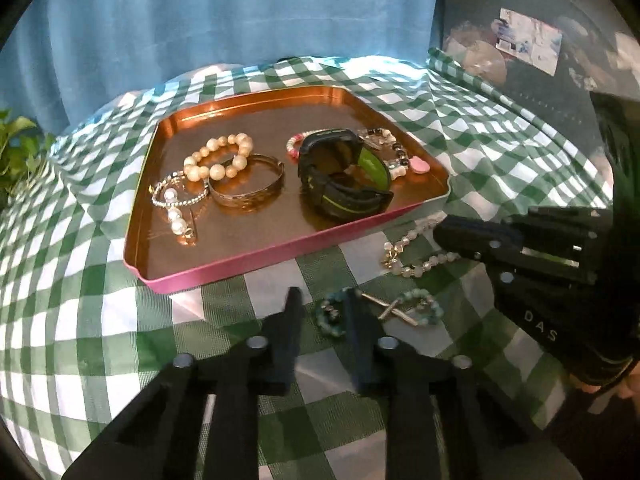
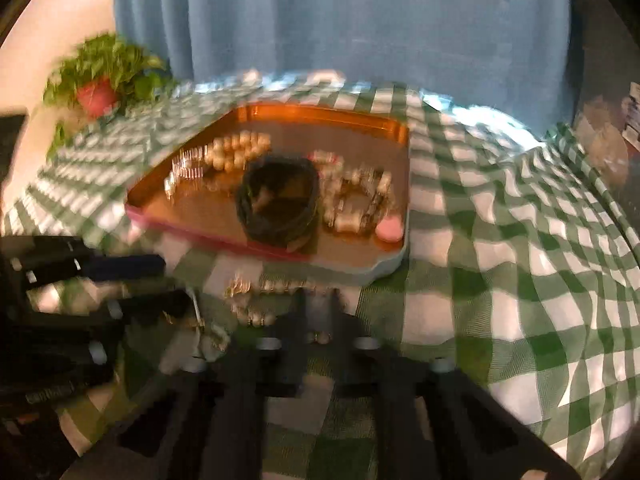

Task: Organize jewelry
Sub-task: 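Reach the left tool to the teal bead bracelet while the right tool reaches the pearl chain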

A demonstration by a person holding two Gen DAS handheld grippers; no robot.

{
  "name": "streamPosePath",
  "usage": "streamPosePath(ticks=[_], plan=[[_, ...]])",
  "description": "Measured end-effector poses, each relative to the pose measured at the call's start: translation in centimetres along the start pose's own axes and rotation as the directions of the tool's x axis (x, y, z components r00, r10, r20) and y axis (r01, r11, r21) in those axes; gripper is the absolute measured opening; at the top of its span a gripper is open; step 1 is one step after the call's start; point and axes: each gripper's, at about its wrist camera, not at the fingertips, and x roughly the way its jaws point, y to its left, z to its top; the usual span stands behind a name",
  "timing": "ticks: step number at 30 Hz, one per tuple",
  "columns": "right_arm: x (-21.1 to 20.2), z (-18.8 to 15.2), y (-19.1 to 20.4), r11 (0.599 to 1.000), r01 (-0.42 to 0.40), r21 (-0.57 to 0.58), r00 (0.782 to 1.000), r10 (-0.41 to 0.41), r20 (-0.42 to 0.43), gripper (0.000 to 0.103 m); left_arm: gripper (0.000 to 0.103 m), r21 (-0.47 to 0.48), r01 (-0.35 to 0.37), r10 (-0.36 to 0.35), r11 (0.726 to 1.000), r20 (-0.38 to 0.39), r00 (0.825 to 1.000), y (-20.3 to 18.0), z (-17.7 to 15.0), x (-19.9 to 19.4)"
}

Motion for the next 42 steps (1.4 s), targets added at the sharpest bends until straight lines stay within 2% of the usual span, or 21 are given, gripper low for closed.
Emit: streamPosePath(ticks=[6, 7, 9, 11, 13, 17, 21, 22, 25, 28, 31, 32, 34, 37, 39, 40, 42], plan=[[-0.7, -0.7, -0.7, 0.999, -0.023, 0.033, 1.000, 0.023, -0.012, 0.000, 0.013, -0.104, 0.037, -0.039, 0.994, -0.011, 0.999, 1.6, -0.8, -0.9], [-0.8, -0.9, -0.8, 0.999, -0.028, 0.042, 0.999, 0.028, -0.014, 0.000, 0.012, -0.142, 0.061, -0.064, 0.988, -0.011, 0.998, 2.1, -1.3, -1.4], [-1.6, -1.6, -1.0, 0.996, -0.057, 0.066, 0.998, 0.058, -0.023, 0.000, 0.000, -0.199, 0.120, -0.124, 0.973, -0.007, 0.992, 2.5, -2.3, -2.5], [-2.4, -2.4, -0.9, 0.993, -0.087, 0.079, 0.996, 0.089, -0.028, 0.000, 0.000, -0.213, 0.154, -0.161, 0.965, -0.015, 0.987, 2.3, -3.2, -3.2], [-3.3, -3.2, -0.8, 0.990, -0.115, 0.081, 0.993, 0.117, -0.026, 0.000, 0.000, -0.189, 0.152, -0.158, 0.970, -0.019, 0.987, 1.7, -3.7, -3.5], [-4.2, -3.5, -1.2, 0.990, -0.104, 0.098, 0.995, 0.104, 0.000, 0.001, 0.004, -0.174, 0.114, -0.120, 0.978, -0.024, 0.992, 1.7, -3.4, -3.3], [-3.7, -2.7, -2.1, 0.991, -0.076, 0.110, 0.997, 0.075, 0.013, 0.023, 0.012, -0.163, 0.085, -0.089, 0.983, -0.018, 0.996, 2.2, -2.6, -2.9], [-3.6, -2.6, -2.4, 0.991, -0.077, 0.112, 0.997, 0.076, 0.013, 0.023, 0.015, -0.152, 0.084, -0.089, 0.985, -0.026, 0.996, 2.2, -2.3, -2.5], [-2.5, -1.9, -2.7, 0.991, -0.090, 0.098, 0.996, 0.091, -0.005, 0.023, 0.021, -0.116, 0.090, -0.094, 0.989, -0.029, 0.995, 1.9, -2.1, -1.7], [-1.8, -1.9, -2.0, 0.995, -0.090, 0.050, 0.996, 0.091, -0.020, 0.023, 0.022, -0.074, 0.078, -0.080, 0.994, -0.023, 0.996, 1.4, -1.7, -1.6], [-1.7, -1.9, -0.7, 0.999, -0.028, -0.039, 0.999, 0.027, -0.021, 0.020, 0.017, 0.017, 0.022, -0.021, 1.000, -0.022, 1.000, 0.3, -1.9, -1.5], [-1.7, -1.9, -0.4, 0.998, -0.021, -0.051, 1.000, 0.020, -0.023, 0.016, 0.007, 0.037, 0.014, -0.013, 0.999, -0.019, 1.000, -0.1, -2.0, -1.6], [-1.7, -1.8, -0.7, 0.999, -0.030, -0.042, 0.999, 0.029, -0.028, 0.005, 0.006, 0.015, 0.043, -0.043, 0.999, -0.027, 0.999, 0.0, -2.0, -1.7], [-1.9, -1.9, -0.8, 0.999, -0.023, -0.031, 0.999, 0.022, -0.032, 0.005, 0.006, -0.057, 0.086, -0.089, 0.995, -0.051, 0.995, 0.9, -1.9, -1.8], [-2.1, -2.0, -1.1, 0.999, -0.040, -0.005, 0.999, 0.040, -0.034, 0.005, 0.006, -0.147, 0.141, -0.153, 0.979, -0.070, 0.986, 1.7, -2.1, -1.9], [-2.2, -2.1, -1.4, 0.998, -0.056, 0.019, 0.998, 0.057, -0.036, 0.005, 0.006, -0.178, 0.149, -0.164, 0.973, -0.076, 0.984, 2.0, -2.2, -2.1], [-2.9, -2.3, -1.9, 0.994, -0.078, 0.071, 0.996, 0.080, -0.027, 0.005, 0.006, -0.183, 0.121, -0.136, 0.976, -0.074, 0.988, 1.7, -2.2, -3.0]])
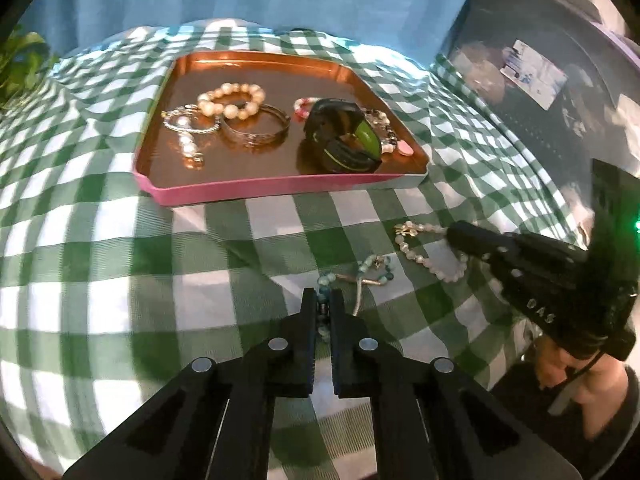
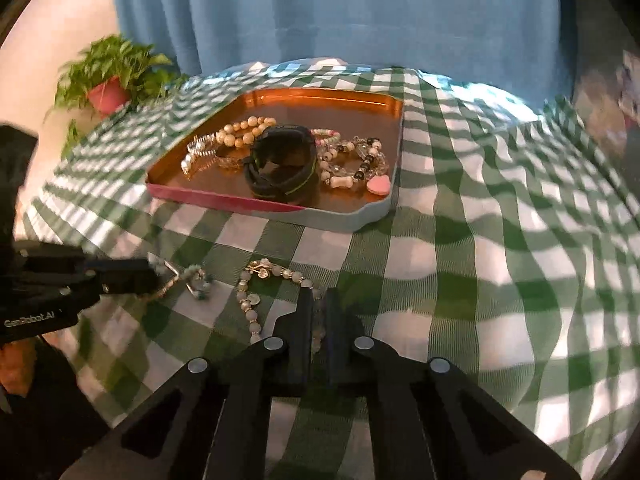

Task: Organize jewelry
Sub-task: 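Close the left tool on the teal bracelet while the right tool grasps the pearl chain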

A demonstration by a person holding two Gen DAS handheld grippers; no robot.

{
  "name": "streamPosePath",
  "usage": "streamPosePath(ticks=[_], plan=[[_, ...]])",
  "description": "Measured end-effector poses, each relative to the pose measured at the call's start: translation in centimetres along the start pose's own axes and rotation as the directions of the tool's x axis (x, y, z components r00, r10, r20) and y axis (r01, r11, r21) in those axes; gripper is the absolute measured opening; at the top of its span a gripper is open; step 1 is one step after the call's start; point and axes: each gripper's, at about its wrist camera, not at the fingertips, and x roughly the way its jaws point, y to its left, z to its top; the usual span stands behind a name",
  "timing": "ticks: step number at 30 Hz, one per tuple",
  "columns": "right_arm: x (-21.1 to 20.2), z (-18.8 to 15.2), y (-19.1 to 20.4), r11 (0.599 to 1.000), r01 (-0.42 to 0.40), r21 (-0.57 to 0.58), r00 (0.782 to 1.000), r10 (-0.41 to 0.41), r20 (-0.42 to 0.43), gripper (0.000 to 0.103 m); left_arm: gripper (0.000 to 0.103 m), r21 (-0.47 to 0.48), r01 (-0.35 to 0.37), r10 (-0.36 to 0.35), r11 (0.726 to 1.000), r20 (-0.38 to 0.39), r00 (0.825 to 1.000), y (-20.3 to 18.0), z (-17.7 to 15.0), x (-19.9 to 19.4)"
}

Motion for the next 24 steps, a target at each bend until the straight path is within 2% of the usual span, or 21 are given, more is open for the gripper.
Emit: streamPosePath(ticks=[4, 11, 14, 19, 24], plan=[[-2.1, 0.1, 0.2, 0.999, 0.009, 0.037, 0.999, -0.011, 0.048, 0.005, 0.006, 0.042, -0.036, 0.034, 0.998, 0.060, 0.998, -2.2, 0.4, -3.0], [-7.2, 1.3, 1.7, 0.997, 0.036, 0.062, 0.987, -0.046, 0.154, 0.005, 0.006, 0.019, -0.055, 0.053, 0.998, 0.109, 0.993, -4.3, 0.6, -7.5], [-9.7, 1.8, 2.4, 0.996, 0.029, 0.081, 0.978, -0.045, 0.204, 0.005, 0.006, 0.024, -0.110, 0.105, 0.994, 0.162, 0.981, -4.8, 0.6, -10.2], [-13.5, 2.7, 4.3, 0.998, 0.019, 0.064, 0.961, -0.035, 0.273, 0.005, 0.006, 0.008, -0.158, 0.151, 0.987, 0.254, 0.955, -5.3, 0.9, -15.0], [-17.2, 3.9, 6.8, 1.000, 0.024, 0.006, 0.942, -0.025, 0.335, 0.005, 0.006, -0.008, -0.164, 0.158, 0.986, 0.329, 0.931, -5.9, 1.4, -18.9]])
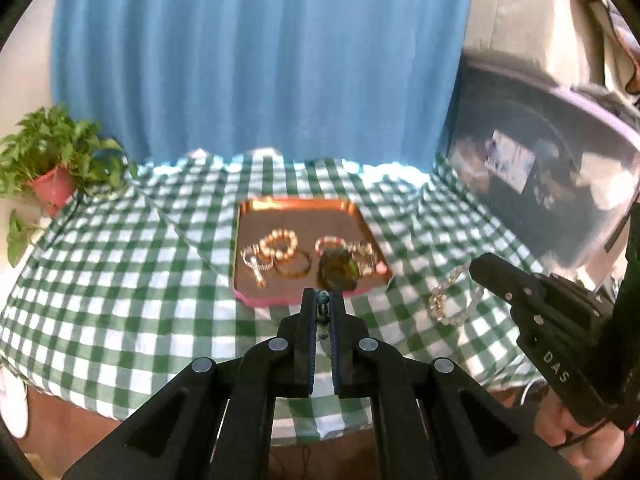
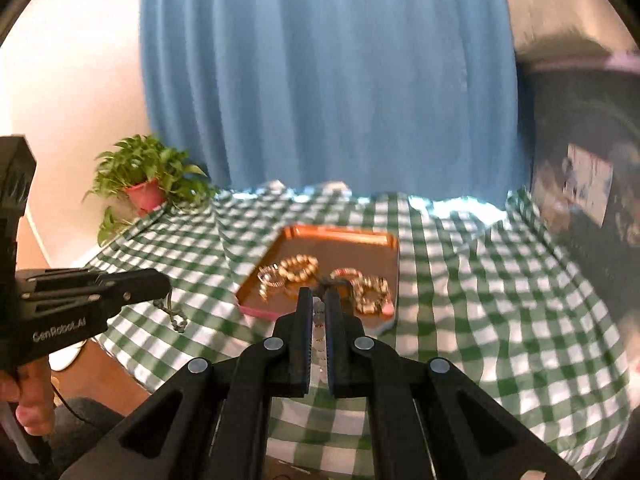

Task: Organize jewelry
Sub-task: 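Close the left tool on the teal bracelet while the right tool grasps the pearl chain, then carry the teal bracelet with the left tool while the right tool carries the pearl chain to the tray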

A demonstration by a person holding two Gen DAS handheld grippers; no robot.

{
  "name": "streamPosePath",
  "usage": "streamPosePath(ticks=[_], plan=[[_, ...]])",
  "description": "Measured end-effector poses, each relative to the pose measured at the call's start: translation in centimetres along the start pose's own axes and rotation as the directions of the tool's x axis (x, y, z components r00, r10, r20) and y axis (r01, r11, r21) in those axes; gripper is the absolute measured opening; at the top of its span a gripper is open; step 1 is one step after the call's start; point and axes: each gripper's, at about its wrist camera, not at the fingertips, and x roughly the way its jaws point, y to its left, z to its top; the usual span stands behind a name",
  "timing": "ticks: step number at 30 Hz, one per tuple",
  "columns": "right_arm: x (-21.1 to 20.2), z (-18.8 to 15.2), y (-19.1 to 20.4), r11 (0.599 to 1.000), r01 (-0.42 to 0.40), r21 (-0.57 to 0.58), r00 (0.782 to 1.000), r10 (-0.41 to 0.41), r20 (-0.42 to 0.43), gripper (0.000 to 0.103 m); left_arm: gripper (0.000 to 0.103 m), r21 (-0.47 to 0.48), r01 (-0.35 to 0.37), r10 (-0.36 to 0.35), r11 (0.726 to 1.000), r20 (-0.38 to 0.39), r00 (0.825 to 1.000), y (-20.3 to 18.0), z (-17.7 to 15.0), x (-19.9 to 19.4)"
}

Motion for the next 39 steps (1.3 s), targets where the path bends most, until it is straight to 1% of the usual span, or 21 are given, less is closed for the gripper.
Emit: streamPosePath(ticks=[3, 7, 12, 14, 21, 27, 32, 34, 39], plan=[[-1.7, 1.3, 0.4, 1.000, -0.010, -0.004, 0.999, 0.010, 0.041, 0.005, 0.006, 0.010, -0.010, 0.009, 1.000, 0.048, 0.999, -0.3, 0.9, -1.7], [-2.7, 2.7, 0.7, 1.000, -0.016, -0.023, 0.997, 0.018, 0.075, 0.005, 0.006, -0.006, 0.016, -0.015, 1.000, 0.111, 0.994, 0.1, 2.2, -2.8], [-2.2, 4.2, 0.3, 0.999, -0.024, -0.027, 0.995, 0.027, 0.092, 0.005, 0.006, -0.047, 0.066, -0.059, 0.997, 0.145, 0.988, 1.5, 3.8, -1.8], [-1.5, 4.7, 0.2, 0.999, -0.019, -0.033, 0.995, 0.022, 0.100, 0.005, 0.006, -0.052, 0.071, -0.063, 0.996, 0.148, 0.987, 1.9, 4.4, -0.9], [2.5, 5.3, -0.5, 1.000, 0.003, -0.017, 0.997, -0.002, 0.074, 0.005, 0.006, -0.049, 0.056, -0.051, 0.997, 0.114, 0.992, 2.4, 5.8, 3.7], [6.8, 5.2, -1.2, 0.999, 0.018, -0.029, 0.998, -0.016, 0.060, 0.005, 0.006, -0.050, 0.032, -0.029, 0.998, 0.062, 0.998, 3.3, 6.2, 9.1], [10.4, 4.5, -2.6, 1.000, 0.023, -0.013, 0.999, -0.022, 0.031, 0.005, 0.006, -0.056, -0.013, 0.013, 0.998, 0.001, 1.000, 4.3, 5.3, 14.4], [11.9, 3.9, -3.3, 1.000, 0.025, -0.003, 1.000, -0.025, 0.011, 0.005, 0.006, -0.057, -0.018, 0.016, 0.998, -0.035, 0.999, 4.7, 4.7, 16.4], [15.2, 2.6, -4.4, 0.999, 0.041, -0.003, 0.998, -0.041, -0.042, 0.005, 0.006, -0.068, -0.026, 0.020, 0.997, -0.089, 0.996, 5.6, 3.5, 19.8]])
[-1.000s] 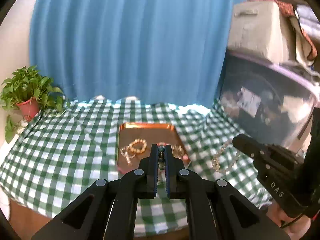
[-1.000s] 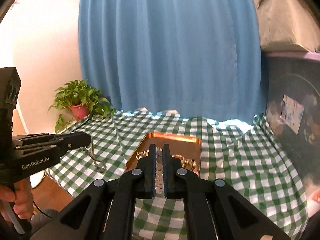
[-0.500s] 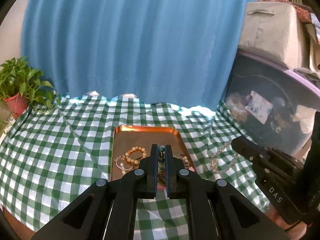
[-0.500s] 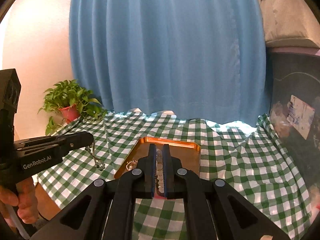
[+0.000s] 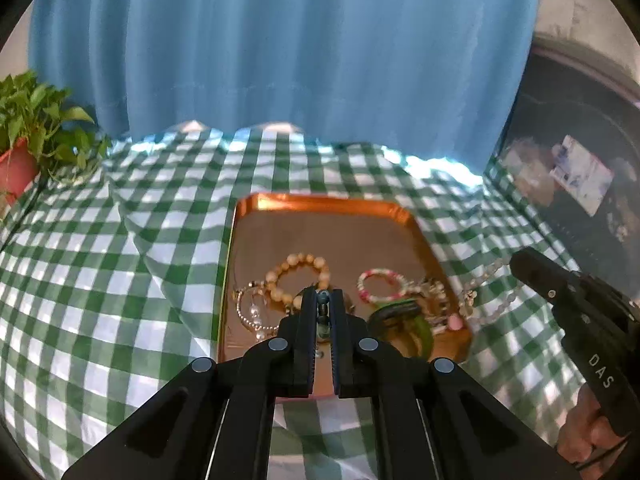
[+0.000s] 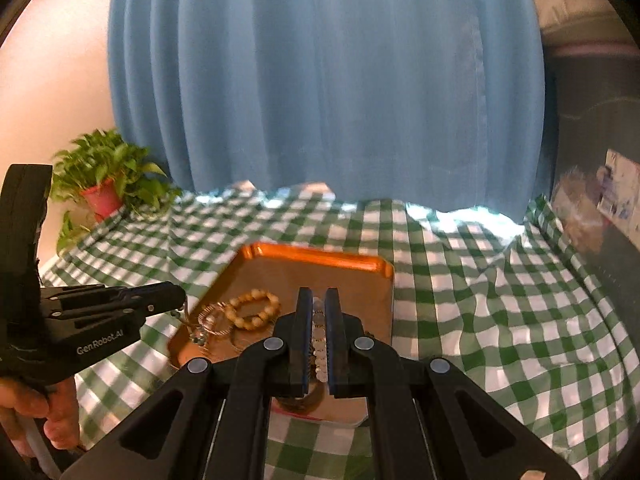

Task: Organize jewelry
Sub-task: 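Carry the teal bracelet with the left tool while the right tool carries the pearl chain to the tray, then release the teal bracelet into the tray with the left tool while the right tool releases the chain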

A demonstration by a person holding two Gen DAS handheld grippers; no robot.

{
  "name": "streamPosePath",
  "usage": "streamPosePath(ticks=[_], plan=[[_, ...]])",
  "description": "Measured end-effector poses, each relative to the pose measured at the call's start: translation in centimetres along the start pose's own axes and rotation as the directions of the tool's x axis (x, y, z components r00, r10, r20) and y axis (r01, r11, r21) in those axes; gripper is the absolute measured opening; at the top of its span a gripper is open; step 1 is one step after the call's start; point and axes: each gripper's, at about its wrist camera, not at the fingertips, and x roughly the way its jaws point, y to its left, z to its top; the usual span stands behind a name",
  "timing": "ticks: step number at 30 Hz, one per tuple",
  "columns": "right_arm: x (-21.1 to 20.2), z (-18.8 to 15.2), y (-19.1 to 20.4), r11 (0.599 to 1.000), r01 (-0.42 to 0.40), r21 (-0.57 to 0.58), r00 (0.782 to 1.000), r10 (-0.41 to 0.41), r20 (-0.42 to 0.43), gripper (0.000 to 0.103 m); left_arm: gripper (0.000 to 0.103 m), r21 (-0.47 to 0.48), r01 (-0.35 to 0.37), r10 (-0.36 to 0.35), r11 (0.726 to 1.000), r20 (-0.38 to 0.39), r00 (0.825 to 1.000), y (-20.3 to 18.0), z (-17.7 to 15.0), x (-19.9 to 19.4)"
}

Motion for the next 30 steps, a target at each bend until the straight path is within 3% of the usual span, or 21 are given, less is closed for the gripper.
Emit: streamPosePath(ticks=[14, 19, 26, 28, 30], plan=[[6.1, -3.5, -1.3, 0.999, 0.017, 0.029, 0.989, -0.013, -0.148, 0.005, 0.006, 0.006, -0.020, 0.021, 1.000, -0.097, 0.995, 1.5, -1.8, 5.0], [8.1, -4.6, -1.7, 0.999, 0.005, 0.054, 0.978, 0.006, -0.207, 0.005, 0.006, -0.002, -0.055, 0.054, 0.998, -0.175, 0.983, 2.2, -3.2, 7.5], [9.2, -5.6, -2.0, 0.997, 0.011, 0.071, 0.969, 0.007, -0.247, 0.005, 0.006, 0.006, -0.062, 0.063, 0.998, -0.171, 0.983, 2.2, -3.4, 7.4], [9.2, -5.6, -2.2, 0.996, 0.001, 0.084, 0.968, 0.021, -0.251, 0.010, 0.010, 0.003, -0.083, 0.082, 0.997, -0.180, 0.980, 2.1, -3.3, 7.2], [9.0, -5.6, -2.3, 0.995, 0.003, 0.099, 0.966, 0.022, -0.257, 0.040, 0.016, 0.006, -0.098, 0.097, 0.995, -0.191, 0.977, 1.9, -3.1, 6.4]])
